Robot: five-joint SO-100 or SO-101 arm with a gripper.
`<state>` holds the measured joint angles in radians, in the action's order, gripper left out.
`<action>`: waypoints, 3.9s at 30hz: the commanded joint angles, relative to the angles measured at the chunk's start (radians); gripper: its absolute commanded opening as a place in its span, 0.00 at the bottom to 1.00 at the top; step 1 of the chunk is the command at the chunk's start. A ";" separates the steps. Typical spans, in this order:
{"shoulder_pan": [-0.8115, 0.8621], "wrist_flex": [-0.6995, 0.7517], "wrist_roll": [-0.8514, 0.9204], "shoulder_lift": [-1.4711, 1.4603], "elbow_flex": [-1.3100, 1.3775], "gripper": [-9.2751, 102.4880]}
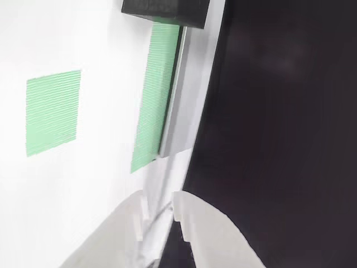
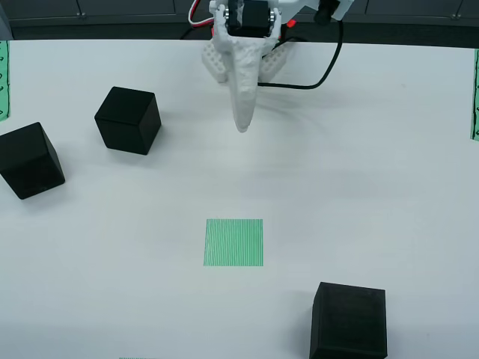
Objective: Stack 3 Blocks on the chosen place.
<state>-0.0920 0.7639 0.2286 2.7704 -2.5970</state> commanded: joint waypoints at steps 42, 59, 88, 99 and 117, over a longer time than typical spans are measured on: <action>-0.052 0.202 1.209 -1.539 1.371 0.50; -0.144 0.176 1.170 -1.758 1.525 0.50; -0.138 0.236 1.117 -1.410 1.218 0.27; 0.034 0.196 1.305 -1.088 0.920 0.27; 0.155 -0.020 1.468 -0.877 0.463 0.27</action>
<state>0.0644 0.7731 1.6874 1.8500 -2.1200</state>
